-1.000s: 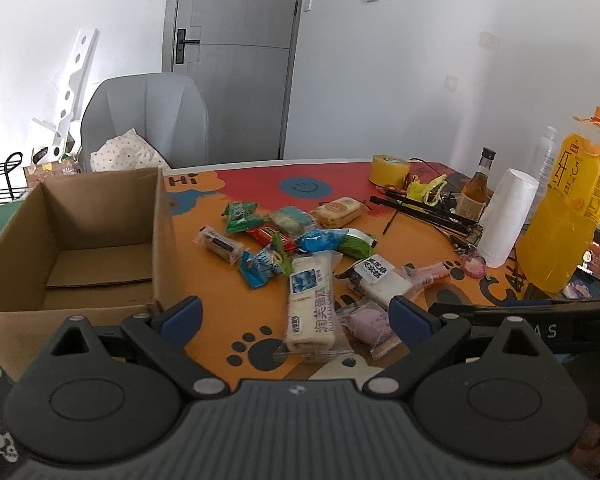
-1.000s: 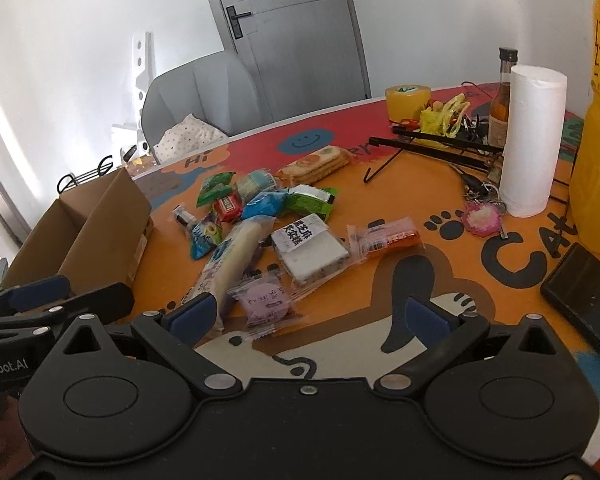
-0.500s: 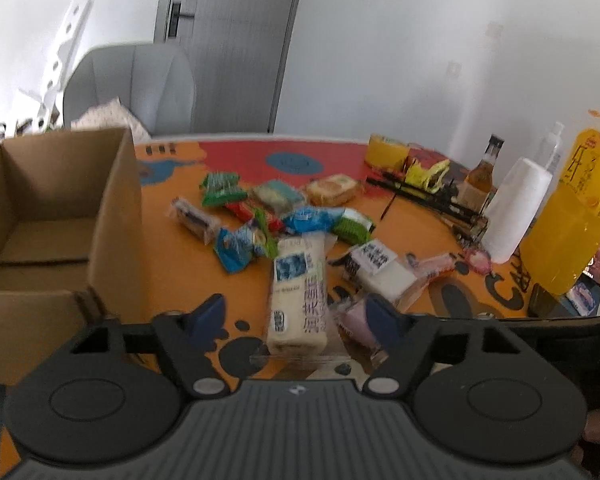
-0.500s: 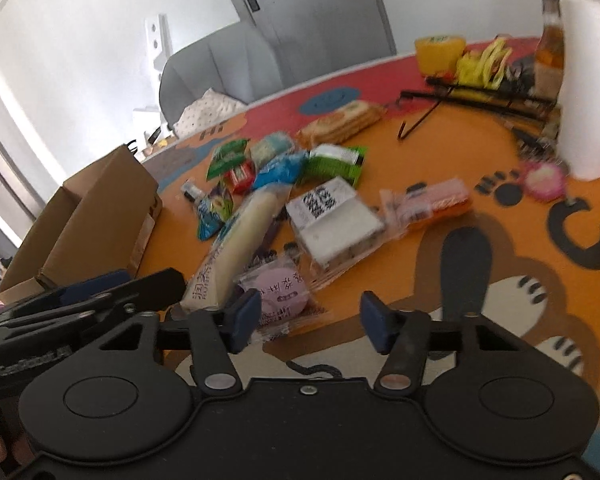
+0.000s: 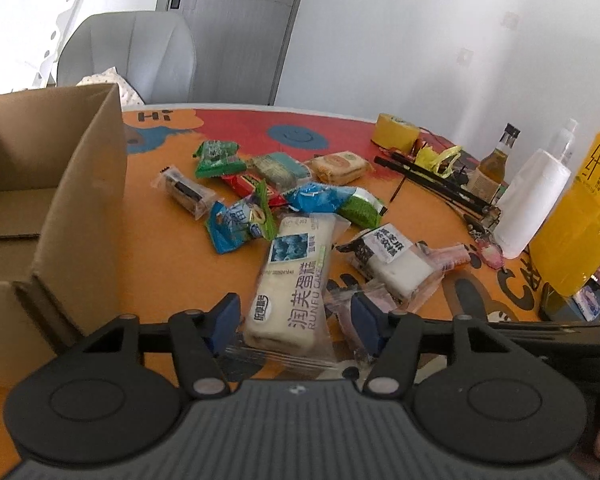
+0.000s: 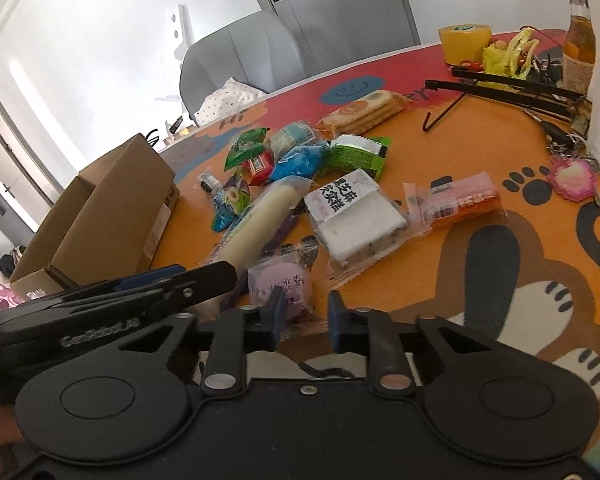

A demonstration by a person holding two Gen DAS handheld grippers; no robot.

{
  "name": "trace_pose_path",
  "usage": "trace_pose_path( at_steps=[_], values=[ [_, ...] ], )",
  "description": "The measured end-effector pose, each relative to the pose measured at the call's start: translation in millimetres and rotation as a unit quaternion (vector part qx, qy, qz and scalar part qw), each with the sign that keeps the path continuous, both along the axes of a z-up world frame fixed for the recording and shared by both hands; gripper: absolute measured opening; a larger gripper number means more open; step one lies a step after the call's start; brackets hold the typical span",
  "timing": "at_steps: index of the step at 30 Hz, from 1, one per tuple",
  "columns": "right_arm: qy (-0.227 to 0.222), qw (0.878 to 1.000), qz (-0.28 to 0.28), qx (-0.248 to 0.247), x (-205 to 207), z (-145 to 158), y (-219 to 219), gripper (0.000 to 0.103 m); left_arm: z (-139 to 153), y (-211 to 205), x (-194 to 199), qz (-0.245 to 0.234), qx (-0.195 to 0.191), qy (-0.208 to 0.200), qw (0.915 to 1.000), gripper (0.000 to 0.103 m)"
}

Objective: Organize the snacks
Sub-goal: 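Grasp the white cake bar with the left tool while the right tool grasps the pink pastry pack, then lift both held snacks and carry them over the cardboard box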

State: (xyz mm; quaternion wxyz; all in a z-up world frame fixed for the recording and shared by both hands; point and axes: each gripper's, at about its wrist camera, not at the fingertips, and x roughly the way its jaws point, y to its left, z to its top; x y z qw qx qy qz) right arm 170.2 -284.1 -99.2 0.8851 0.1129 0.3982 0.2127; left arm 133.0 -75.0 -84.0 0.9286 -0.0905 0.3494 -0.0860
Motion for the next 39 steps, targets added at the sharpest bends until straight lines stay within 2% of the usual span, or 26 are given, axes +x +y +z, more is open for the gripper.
trace_pose_path(
  at_steps=[1,5,9,11,15,19,22,31,33,35,39],
  values=[
    [0.001,1.000,-0.002,-0.004,-1,0,-1,0.008,-1,-1,2,0.001,0.001,0.001,1.0000,0.060],
    [0.004,1.000,-0.007,-0.008,-4,0,-4,0.008,-7,-1,6,0.003,0.006,0.005,1.0000,0.060],
    [-0.001,1.000,-0.003,-0.013,-6,5,0,0.010,-13,0,6,0.004,0.010,0.009,0.9999,0.052],
    [-0.006,1.000,0.001,-0.019,-7,7,5,0.020,-12,1,4,0.002,0.009,0.010,0.9999,0.049],
    [-0.013,0.999,0.008,-0.028,-8,8,12,0.026,-9,5,-2,0.005,0.008,0.012,0.9999,0.043],
    [-0.020,0.999,0.012,-0.033,-9,9,18,0.047,-5,10,-11,0.010,0.004,0.017,0.9998,0.041],
    [-0.023,0.999,0.016,-0.029,-9,10,23,0.053,-4,13,-16,0.011,-0.001,0.022,0.9997,0.040],
    [-0.005,1.000,0.012,-0.019,0,3,30,0.052,-3,23,-26,0.024,-0.015,0.031,0.9991,0.040],
    [-0.012,0.999,0.019,-0.035,-2,-1,34,0.050,-3,23,-27,0.024,-0.016,0.032,0.9991,0.040],
    [-0.020,0.998,0.021,-0.059,-5,0,38,0.043,-3,23,-27,0.023,-0.012,0.032,0.9992,0.040],
    [-0.013,0.998,0.014,-0.059,-5,1,31,0.036,-3,18,-26,0.023,-0.001,0.029,0.9993,0.042]
  ],
)
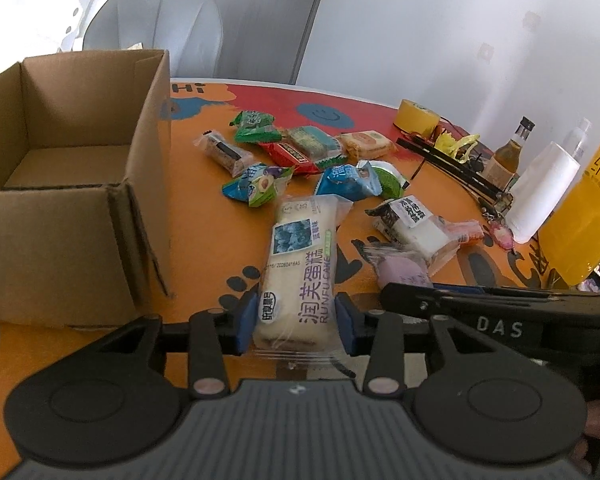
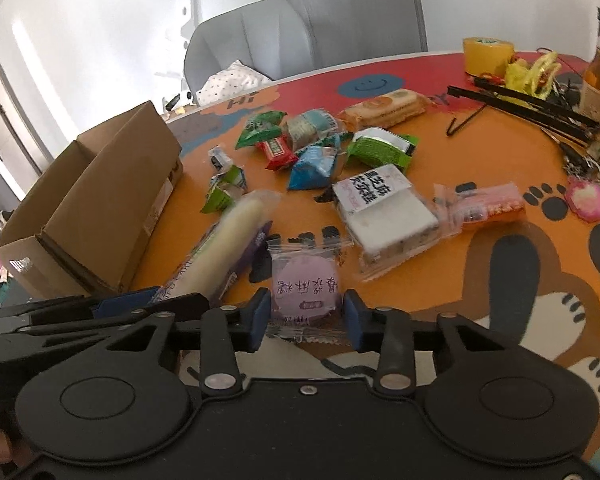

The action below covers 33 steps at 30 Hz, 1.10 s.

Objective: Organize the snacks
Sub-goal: 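Lift both held snacks and carry them over the cardboard box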

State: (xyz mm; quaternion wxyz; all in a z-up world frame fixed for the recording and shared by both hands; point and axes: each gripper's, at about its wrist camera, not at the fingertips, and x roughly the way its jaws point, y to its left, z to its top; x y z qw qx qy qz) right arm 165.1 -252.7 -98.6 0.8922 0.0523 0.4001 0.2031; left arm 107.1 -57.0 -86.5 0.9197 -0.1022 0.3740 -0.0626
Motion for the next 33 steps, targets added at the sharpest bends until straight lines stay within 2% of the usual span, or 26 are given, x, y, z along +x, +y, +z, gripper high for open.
trace_pose_path(
  at_steps=[3,7,9,10,14,16,18,20,22,28,33],
  values=[
    [0.000,1.000,-0.005,-0.011,-3,1,-4,0.036,0,-3,2,0.002,0.010,-0.001,0.9999,0.044],
    [0.000,1.000,-0.013,-0.015,-6,2,-8,0.036,-2,-5,8,0.001,0.014,-0.001,0.9999,0.054],
    [-0.003,1.000,-0.007,-0.018,-6,3,-7,0.039,-4,-6,11,0.001,0.018,-0.002,0.9998,0.055],
    [-0.007,1.000,-0.004,-0.019,-5,4,-6,0.043,-4,-7,12,0.002,0.020,-0.002,0.9998,0.055],
    [-0.012,0.999,0.003,-0.033,0,0,1,0.044,-7,-7,17,0.004,0.023,-0.005,0.9997,0.055],
    [-0.018,0.999,0.006,-0.039,1,-1,3,0.044,-8,-10,18,0.002,0.033,-0.007,0.9994,0.052],
    [-0.023,0.998,0.008,-0.051,0,-1,5,0.038,-8,-12,19,-0.001,0.046,-0.006,0.9989,0.050],
    [-0.025,0.998,0.008,-0.059,-1,0,5,0.035,-7,-13,18,-0.006,0.047,-0.004,0.9989,0.037],
    [-0.022,0.998,0.009,-0.053,-1,0,4,0.033,-6,-11,18,-0.008,0.040,-0.002,0.9991,0.034],
    [-0.030,0.999,0.011,-0.042,-10,7,1,0.032,1,-12,11,-0.019,0.027,-0.006,0.9994,0.028],
    [-0.045,0.998,0.008,-0.032,-16,18,-2,0.032,16,-12,2,-0.021,0.020,-0.027,0.9992,0.026]
  ],
)
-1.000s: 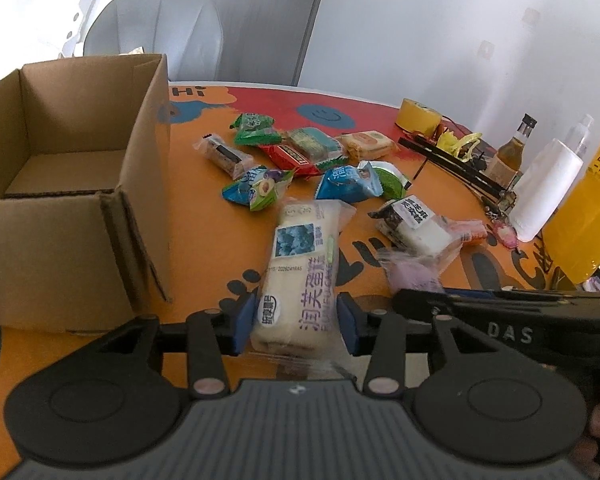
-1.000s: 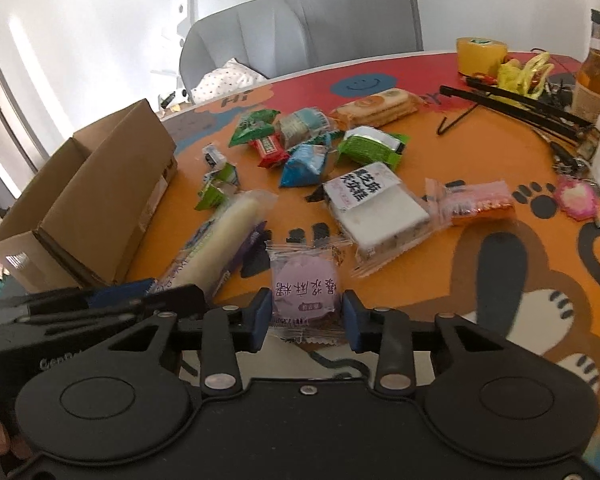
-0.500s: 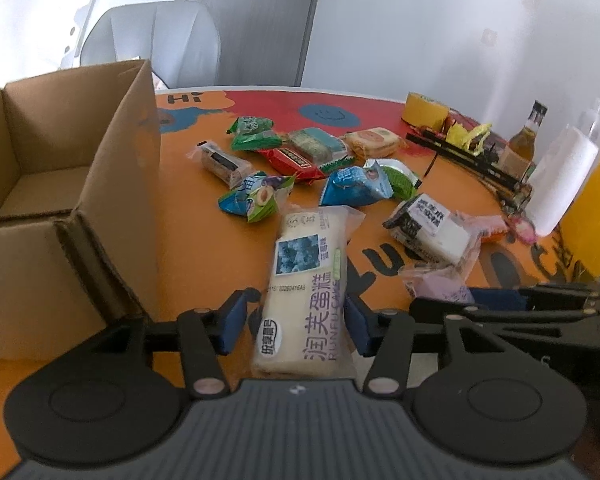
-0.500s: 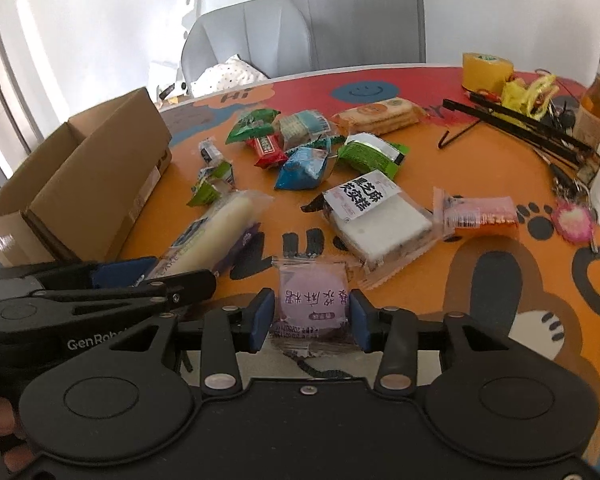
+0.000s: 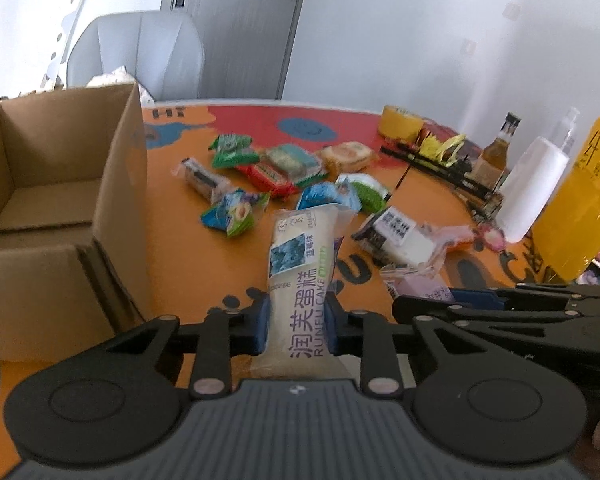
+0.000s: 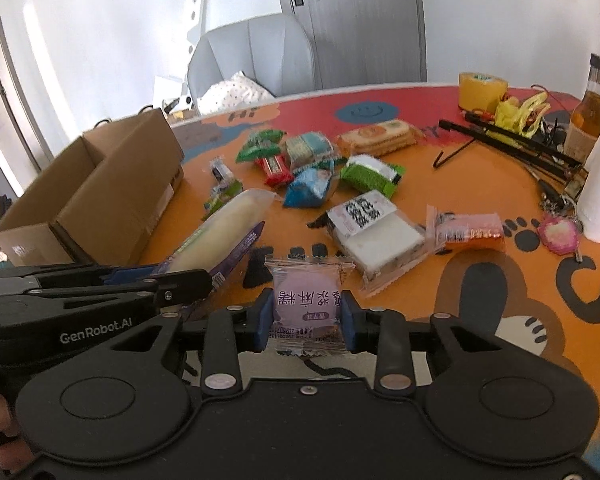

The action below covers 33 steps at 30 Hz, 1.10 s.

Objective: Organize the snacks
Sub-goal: 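Lift both held snacks and carry them over the cardboard box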

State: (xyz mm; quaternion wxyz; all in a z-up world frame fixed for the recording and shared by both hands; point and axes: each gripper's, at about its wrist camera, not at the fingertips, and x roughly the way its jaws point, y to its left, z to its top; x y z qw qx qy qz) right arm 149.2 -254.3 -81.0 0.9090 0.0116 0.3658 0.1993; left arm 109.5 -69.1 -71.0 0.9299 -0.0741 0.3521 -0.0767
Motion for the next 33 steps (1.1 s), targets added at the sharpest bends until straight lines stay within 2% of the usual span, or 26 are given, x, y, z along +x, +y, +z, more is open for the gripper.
trace_pose_path(
  at_steps=[16,33],
  values=[
    [-0.040,0.999,0.007,0.033,-7,32,5,0.032,42,13,-16,0.013,0.001,-0.053,0.9985,0.024],
    [-0.073,0.995,0.047,0.056,3,62,48,0.032,84,59,-22,0.064,0.017,-0.095,0.9933,0.024]
  ],
)
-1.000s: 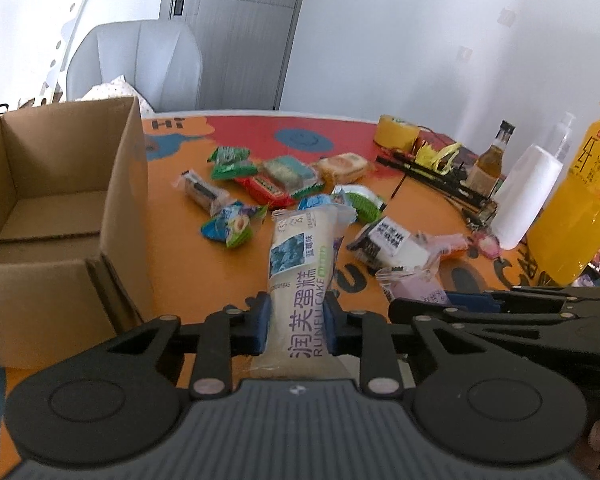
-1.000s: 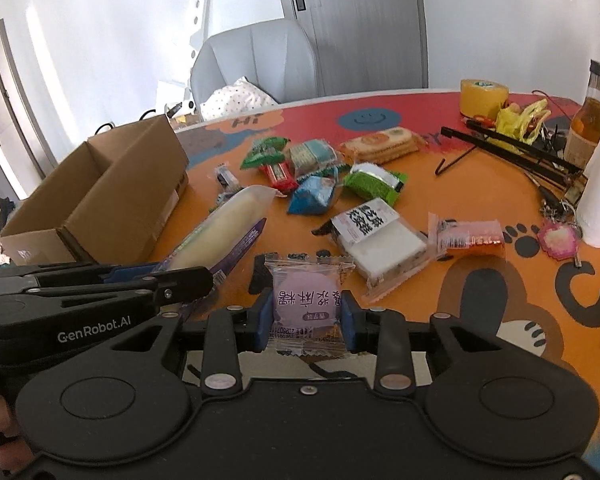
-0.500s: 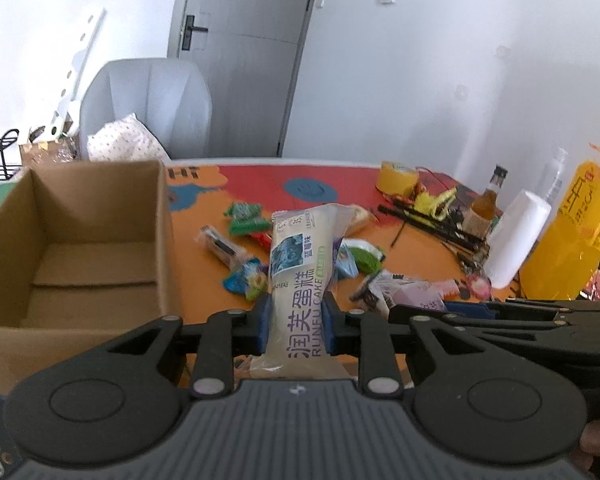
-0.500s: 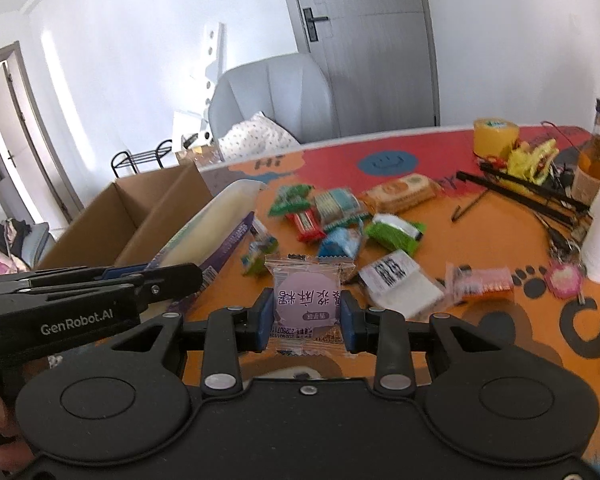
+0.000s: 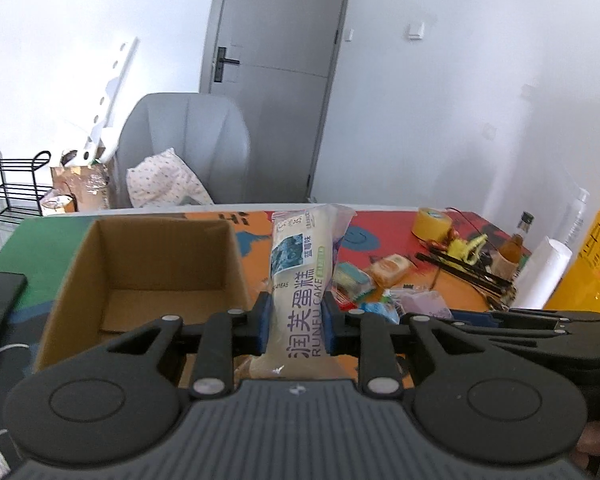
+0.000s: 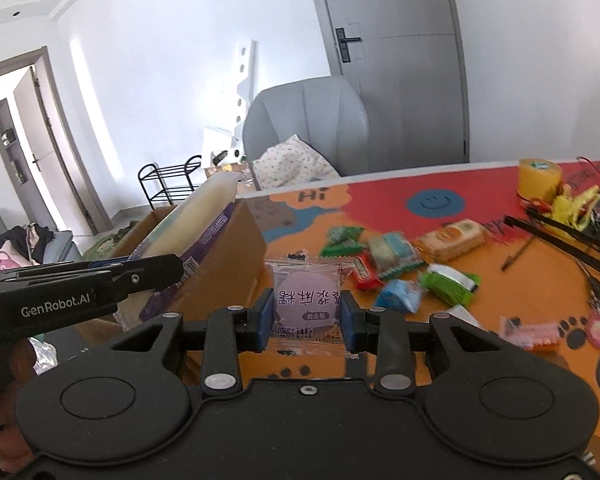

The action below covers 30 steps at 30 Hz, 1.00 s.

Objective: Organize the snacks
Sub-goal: 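Lift both held snacks and carry them over the cardboard box, then open both tools to drop the cake bar and pastry pack into the box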

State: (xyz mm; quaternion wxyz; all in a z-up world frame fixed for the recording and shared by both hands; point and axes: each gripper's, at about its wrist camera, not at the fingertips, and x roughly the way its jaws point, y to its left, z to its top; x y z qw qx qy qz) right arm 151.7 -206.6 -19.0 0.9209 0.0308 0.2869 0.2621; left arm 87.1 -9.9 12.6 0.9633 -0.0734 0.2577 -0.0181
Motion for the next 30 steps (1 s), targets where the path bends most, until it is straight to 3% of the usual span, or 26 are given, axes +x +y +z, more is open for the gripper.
trace_pose_path(
  at_steps=[14,30],
  values=[
    [-0.006,0.999,0.043,0.019,13,9,52,0.032,3,54,1,0.061,0.000,0.004,0.9981,0.024],
    [0.015,0.996,0.082,0.024,29,5,103,0.032,-15,97,9,0.123,-0.014,0.043,0.9914,0.026]
  ],
)
